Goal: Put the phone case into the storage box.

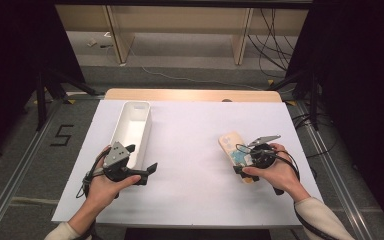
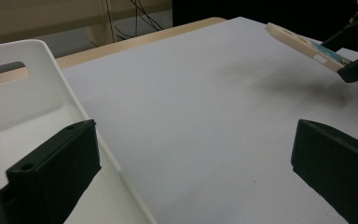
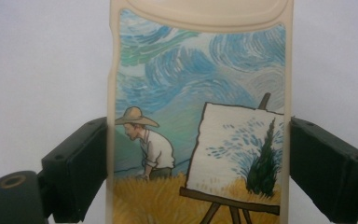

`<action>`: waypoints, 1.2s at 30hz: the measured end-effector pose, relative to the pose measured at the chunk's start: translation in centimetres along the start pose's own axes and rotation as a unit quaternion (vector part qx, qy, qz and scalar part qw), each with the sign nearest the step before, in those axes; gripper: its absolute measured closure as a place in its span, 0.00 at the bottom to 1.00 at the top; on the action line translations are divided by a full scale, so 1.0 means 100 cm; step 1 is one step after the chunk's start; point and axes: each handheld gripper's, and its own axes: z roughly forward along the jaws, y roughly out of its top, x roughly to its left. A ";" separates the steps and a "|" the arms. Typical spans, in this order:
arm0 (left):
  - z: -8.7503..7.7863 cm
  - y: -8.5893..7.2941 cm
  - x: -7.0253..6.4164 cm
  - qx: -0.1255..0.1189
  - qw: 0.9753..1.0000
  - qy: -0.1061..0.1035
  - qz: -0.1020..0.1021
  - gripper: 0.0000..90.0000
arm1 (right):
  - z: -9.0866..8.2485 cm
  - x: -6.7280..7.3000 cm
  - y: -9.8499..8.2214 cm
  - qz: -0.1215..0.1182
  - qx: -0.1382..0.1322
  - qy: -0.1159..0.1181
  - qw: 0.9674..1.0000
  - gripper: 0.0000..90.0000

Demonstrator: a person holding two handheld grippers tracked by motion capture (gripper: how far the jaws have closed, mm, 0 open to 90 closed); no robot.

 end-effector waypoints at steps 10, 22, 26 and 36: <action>0.000 0.002 0.000 -0.003 1.000 0.002 0.001 0.01 | -0.002 0.002 0.000 0.009 -0.047 0.003 0.999 0.13; 0.009 0.025 -0.019 -0.009 1.000 -0.030 0.001 0.03 | -0.005 0.014 -0.001 0.013 -0.095 0.011 0.995 0.13; 0.018 0.037 -0.028 -0.013 0.999 -0.045 0.002 0.05 | -0.007 0.020 -0.001 0.009 -0.116 0.012 0.993 0.13; 0.051 0.076 -0.050 -0.012 0.996 -0.088 0.010 0.13 | -0.009 0.035 0.002 -0.009 -0.145 0.026 0.989 0.13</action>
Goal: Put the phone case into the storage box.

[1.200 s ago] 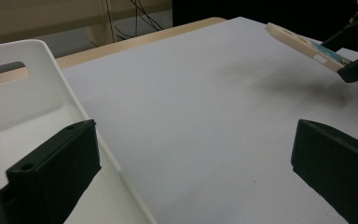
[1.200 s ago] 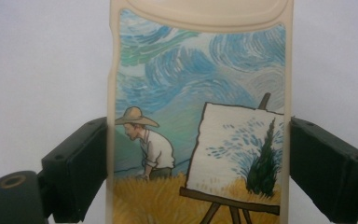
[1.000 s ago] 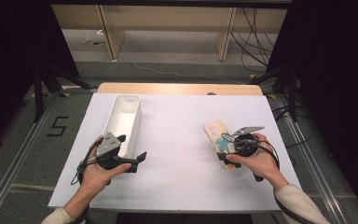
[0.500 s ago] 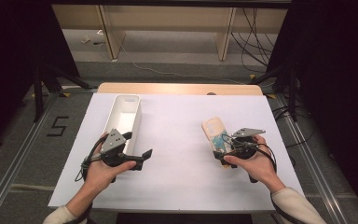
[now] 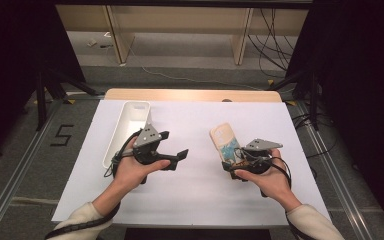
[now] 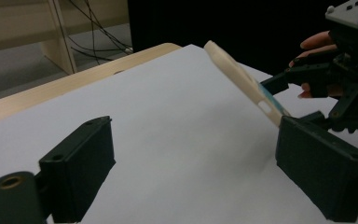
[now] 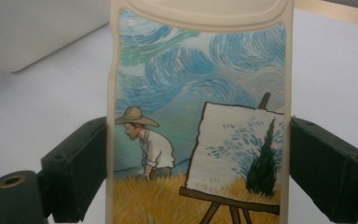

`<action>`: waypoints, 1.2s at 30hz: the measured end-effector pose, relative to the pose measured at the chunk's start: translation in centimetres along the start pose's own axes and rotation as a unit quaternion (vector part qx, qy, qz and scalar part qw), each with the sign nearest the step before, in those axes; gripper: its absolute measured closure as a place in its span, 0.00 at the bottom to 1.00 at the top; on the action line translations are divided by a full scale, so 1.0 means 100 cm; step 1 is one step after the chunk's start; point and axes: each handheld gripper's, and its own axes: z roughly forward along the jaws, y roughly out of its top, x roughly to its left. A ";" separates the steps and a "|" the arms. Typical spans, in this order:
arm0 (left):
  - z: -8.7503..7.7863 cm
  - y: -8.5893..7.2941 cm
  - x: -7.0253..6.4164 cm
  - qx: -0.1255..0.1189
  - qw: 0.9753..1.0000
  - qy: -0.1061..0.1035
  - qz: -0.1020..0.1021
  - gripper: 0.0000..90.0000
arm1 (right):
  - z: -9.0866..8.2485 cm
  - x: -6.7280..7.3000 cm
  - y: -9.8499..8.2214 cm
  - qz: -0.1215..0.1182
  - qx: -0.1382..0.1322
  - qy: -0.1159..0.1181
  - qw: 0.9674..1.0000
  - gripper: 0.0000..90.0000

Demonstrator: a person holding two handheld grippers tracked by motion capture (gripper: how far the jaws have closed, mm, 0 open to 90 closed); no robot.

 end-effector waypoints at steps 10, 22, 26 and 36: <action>0.037 0.031 -0.008 0.020 0.999 -0.041 -0.006 0.19 | 0.000 0.009 0.001 -0.019 -0.014 0.008 1.000 0.13; 0.080 0.046 -0.011 0.046 0.997 -0.058 -0.032 0.31 | -0.001 0.014 0.002 -0.032 -0.021 0.009 0.999 0.13; 0.089 0.048 -0.011 0.057 0.996 -0.058 -0.041 0.36 | -0.001 0.015 0.002 -0.035 -0.022 0.007 0.999 0.13; 0.102 0.046 -0.011 0.076 0.993 -0.064 -0.067 0.50 | -0.001 0.017 0.003 -0.048 -0.026 0.005 0.998 0.13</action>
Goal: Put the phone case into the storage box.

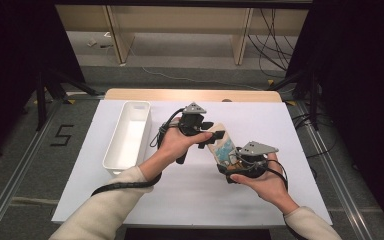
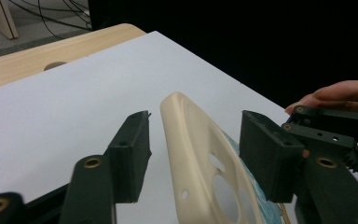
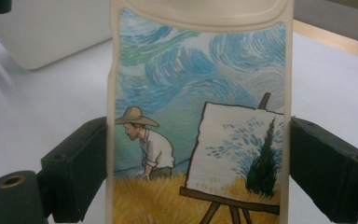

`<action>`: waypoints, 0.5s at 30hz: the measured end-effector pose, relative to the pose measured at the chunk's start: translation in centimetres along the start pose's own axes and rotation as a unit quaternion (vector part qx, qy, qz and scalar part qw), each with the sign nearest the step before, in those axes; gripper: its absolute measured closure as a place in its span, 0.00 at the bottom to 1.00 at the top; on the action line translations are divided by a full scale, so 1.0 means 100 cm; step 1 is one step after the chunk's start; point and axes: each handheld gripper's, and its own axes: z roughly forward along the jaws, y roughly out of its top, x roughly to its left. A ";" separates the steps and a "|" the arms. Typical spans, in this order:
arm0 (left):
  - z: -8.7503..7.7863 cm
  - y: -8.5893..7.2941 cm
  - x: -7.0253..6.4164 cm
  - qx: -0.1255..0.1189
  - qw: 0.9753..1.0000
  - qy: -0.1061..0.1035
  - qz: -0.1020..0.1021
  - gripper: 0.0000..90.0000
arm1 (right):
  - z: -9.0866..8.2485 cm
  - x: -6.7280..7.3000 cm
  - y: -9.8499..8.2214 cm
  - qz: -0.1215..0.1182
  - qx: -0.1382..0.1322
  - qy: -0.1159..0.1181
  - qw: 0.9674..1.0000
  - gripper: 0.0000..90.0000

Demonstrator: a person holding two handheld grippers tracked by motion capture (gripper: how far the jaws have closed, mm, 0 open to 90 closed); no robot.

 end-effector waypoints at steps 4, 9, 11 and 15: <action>0.003 0.000 0.000 0.009 1.000 -0.002 -0.015 0.55 | 0.000 0.001 0.001 -0.011 -0.003 -0.007 1.000 0.13; 0.007 -0.001 0.000 0.013 0.999 -0.007 -0.033 0.59 | 0.000 0.002 0.001 -0.016 -0.004 -0.012 1.000 0.13; 0.008 -0.001 -0.001 0.017 0.999 -0.011 -0.038 0.61 | 0.000 0.002 0.001 -0.020 -0.005 -0.013 1.000 0.13; 0.008 0.000 0.000 0.017 0.998 -0.017 -0.057 0.65 | 0.000 0.002 0.000 -0.026 -0.004 -0.019 0.999 0.13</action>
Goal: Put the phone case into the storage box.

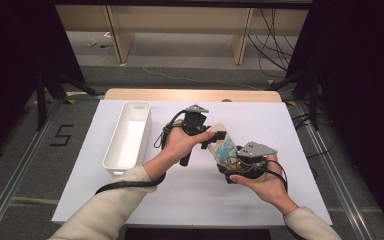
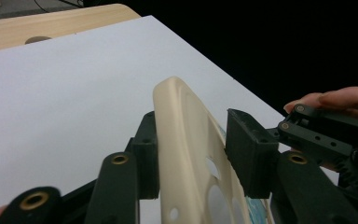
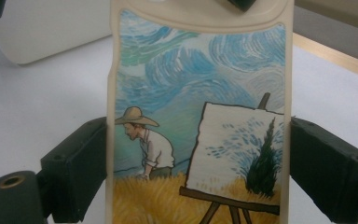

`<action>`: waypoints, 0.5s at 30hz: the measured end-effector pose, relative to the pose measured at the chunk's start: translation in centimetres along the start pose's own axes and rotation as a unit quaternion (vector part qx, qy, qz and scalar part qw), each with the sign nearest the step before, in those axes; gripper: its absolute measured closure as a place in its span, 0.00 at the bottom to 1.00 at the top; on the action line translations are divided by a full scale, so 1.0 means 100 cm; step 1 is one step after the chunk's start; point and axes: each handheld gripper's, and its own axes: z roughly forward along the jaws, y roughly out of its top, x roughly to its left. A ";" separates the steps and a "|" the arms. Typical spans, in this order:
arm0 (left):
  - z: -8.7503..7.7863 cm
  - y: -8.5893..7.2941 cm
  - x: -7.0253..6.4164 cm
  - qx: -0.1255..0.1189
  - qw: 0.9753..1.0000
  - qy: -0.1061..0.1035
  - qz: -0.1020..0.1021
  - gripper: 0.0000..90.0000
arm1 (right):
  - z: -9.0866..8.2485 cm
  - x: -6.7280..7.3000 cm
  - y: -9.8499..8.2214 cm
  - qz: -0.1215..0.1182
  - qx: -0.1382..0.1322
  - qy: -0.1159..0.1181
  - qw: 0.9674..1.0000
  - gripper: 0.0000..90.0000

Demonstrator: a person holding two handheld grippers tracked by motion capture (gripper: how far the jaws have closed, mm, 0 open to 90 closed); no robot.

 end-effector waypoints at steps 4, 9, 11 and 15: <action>-0.001 0.000 0.002 -0.007 1.000 -0.014 -0.022 0.71 | 0.000 0.001 0.000 -0.013 0.003 -0.010 1.000 0.13; -0.006 0.000 0.002 -0.019 0.997 -0.053 -0.047 0.86 | 0.001 0.002 0.001 -0.025 0.005 -0.014 1.000 0.12; -0.008 -0.001 -0.003 -0.022 0.998 -0.047 -0.023 0.88 | 0.003 0.003 0.001 -0.029 0.010 -0.015 0.999 0.12; -0.012 0.002 -0.009 -0.033 0.999 -0.038 0.003 0.89 | 0.006 0.002 0.000 -0.016 0.002 -0.012 1.000 0.11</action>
